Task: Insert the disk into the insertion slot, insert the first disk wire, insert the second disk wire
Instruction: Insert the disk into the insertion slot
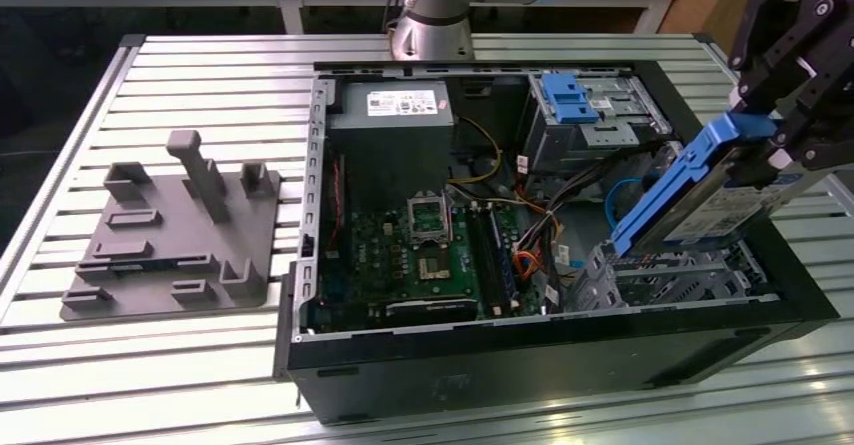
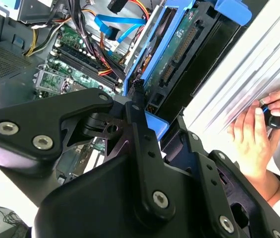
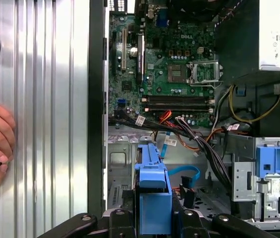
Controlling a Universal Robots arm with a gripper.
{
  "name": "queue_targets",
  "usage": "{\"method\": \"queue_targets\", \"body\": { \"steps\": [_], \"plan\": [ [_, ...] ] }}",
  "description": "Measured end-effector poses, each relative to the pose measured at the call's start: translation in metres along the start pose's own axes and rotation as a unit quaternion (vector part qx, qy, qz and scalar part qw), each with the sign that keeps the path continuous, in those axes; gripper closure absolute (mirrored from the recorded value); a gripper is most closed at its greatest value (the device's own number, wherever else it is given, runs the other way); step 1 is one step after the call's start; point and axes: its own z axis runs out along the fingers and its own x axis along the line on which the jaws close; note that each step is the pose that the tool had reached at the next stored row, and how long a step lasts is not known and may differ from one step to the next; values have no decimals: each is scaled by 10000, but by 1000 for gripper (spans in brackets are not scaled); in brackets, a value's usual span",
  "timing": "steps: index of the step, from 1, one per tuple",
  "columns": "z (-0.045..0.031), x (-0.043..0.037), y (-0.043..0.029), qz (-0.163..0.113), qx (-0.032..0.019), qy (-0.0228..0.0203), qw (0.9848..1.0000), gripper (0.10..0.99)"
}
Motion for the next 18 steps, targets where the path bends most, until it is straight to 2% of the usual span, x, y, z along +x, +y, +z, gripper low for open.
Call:
{"method": "queue_targets", "body": {
  "steps": [18],
  "plan": [
    [100,7,-3,0,0,0,10000,722]
  ]
}}
